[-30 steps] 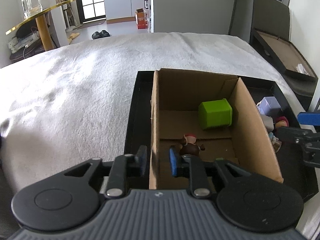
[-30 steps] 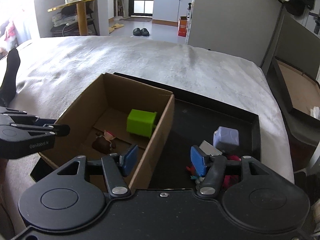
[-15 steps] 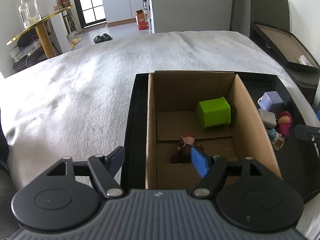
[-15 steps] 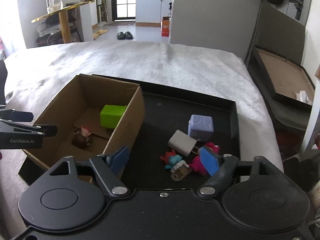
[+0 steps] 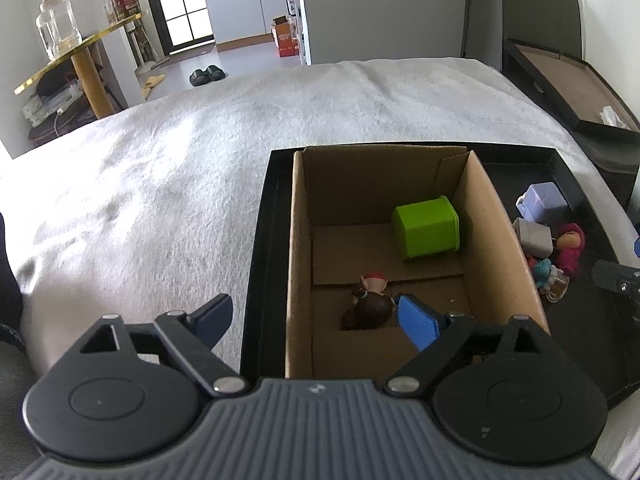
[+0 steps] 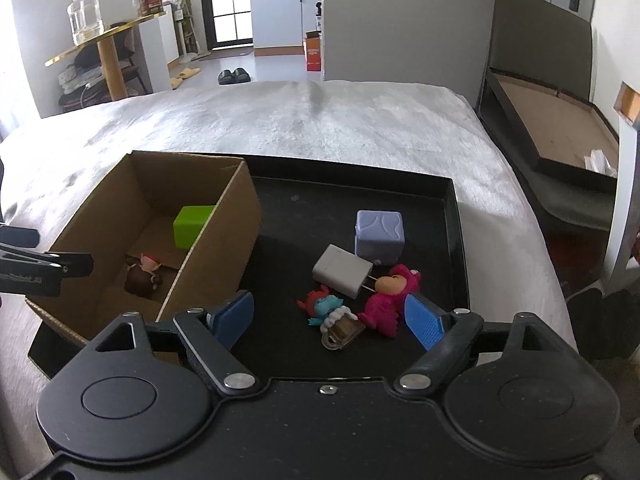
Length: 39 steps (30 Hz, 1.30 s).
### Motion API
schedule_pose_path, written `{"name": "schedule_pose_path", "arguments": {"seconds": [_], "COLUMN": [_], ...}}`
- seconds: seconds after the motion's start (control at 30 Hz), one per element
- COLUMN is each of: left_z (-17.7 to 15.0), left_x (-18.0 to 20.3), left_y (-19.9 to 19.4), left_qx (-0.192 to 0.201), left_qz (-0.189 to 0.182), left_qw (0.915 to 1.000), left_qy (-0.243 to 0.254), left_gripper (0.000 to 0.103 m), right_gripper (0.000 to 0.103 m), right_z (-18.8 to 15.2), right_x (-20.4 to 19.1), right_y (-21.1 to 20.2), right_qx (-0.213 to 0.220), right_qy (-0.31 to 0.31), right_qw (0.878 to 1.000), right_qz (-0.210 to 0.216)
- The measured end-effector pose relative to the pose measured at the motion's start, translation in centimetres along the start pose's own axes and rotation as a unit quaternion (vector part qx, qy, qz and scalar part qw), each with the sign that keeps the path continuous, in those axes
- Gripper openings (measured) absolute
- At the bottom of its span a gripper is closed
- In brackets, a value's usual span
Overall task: Organize rigid objects
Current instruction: 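Move the right gripper down onto the pink plush figure and close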
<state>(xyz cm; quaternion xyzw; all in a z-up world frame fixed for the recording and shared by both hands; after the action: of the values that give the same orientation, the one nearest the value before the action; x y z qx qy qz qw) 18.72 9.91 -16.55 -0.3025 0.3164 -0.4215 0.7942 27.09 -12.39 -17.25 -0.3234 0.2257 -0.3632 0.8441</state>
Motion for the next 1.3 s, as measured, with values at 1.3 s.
{"name": "schedule_pose_path", "arguments": {"seconds": [1.3], "left_z": [0.5], "left_x": [0.6], "left_y": [2.2], "left_qx": [-0.034], "left_qz": [0.056], "left_qw": [0.9977], "left_qy": [0.019], "left_gripper": [0.091], "right_gripper": [0.066], "right_z": [-2.0], "right_x": [5.0], "right_y": [5.7], "right_qx": [-0.007], "right_qy": [0.061], "right_qw": [0.998], "right_qz": [0.022]}}
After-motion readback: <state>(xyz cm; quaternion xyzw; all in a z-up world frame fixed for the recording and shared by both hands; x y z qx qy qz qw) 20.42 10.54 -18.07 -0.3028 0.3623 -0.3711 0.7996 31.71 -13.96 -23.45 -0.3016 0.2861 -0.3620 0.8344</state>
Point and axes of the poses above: each gripper's, at about its wrist camera, not at the fingertips, and y roughly the way its jaws point, x to its right, z to its top, the point moved 5 cm from there along y, roughly the way its jaws point, and after that the axes turned 10 degrees about z, right-handed, at the moved point
